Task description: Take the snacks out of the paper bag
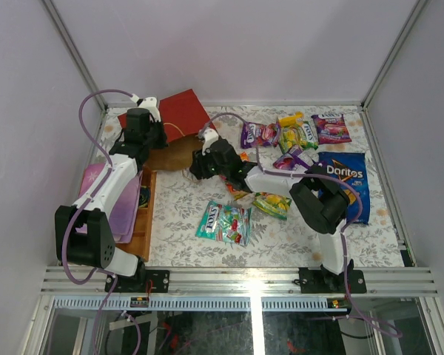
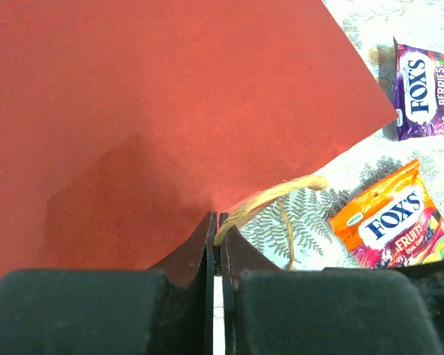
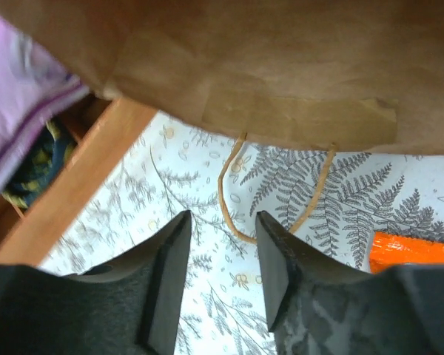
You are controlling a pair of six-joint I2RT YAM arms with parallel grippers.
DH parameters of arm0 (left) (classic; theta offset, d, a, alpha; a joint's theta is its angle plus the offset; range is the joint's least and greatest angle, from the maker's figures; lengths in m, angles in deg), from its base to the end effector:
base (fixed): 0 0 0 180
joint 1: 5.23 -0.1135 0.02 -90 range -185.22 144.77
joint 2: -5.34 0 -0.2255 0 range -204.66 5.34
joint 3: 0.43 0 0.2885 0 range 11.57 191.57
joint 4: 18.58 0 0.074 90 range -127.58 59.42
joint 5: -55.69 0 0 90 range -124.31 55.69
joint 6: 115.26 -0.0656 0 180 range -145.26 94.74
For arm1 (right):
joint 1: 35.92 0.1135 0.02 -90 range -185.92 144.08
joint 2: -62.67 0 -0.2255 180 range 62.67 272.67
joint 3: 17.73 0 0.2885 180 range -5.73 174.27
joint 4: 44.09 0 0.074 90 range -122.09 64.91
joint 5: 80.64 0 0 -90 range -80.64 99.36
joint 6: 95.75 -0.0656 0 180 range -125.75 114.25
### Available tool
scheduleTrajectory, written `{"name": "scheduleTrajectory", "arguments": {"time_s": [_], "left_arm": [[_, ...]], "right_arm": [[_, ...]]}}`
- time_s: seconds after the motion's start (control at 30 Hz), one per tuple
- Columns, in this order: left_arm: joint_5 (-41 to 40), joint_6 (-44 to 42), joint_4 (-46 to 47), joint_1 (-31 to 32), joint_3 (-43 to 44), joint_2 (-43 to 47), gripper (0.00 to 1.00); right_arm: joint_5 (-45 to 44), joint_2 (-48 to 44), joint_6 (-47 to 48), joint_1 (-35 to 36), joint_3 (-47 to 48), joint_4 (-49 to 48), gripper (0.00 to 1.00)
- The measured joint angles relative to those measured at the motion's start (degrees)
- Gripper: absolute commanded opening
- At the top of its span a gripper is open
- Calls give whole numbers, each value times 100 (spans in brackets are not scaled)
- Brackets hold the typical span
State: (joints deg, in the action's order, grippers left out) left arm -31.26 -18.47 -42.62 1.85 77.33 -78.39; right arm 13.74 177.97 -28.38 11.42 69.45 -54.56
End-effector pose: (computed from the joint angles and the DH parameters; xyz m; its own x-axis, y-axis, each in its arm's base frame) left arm 0.3996 -0.0531 0.2379 -0.5128 -0.0553 -0.8567 0.1089 0.9857 -0.1288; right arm 0.3376 0.3738 0.1391 -0.4908 0.0336 -0.8706 -0.6432 0.6600 0.3880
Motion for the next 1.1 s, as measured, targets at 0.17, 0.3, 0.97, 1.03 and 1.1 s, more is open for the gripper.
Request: {"name": "scheduleTrajectory", "arguments": {"time_s": [0.17, 0.3, 0.97, 1.03, 1.1], "left_arm": [[0, 0, 0, 0, 0, 0, 0], [0, 0, 0, 0, 0, -2, 0], [-2, 0, -4, 0, 0, -107, 0], [-4, 0, -7, 0, 0, -109, 0], [-4, 0, -4, 0, 0, -109, 0]], "right_arm": [[-271, 39, 1272, 533, 315, 782, 61], [-437, 225, 1926, 979, 442, 1154, 62], [-1738, 1036, 3652, 1080, 909, 1191, 60], [-1749, 1110, 3753, 1080, 979, 1139, 57], [-1744, 1226, 3814, 1080, 1084, 1123, 52]]}}
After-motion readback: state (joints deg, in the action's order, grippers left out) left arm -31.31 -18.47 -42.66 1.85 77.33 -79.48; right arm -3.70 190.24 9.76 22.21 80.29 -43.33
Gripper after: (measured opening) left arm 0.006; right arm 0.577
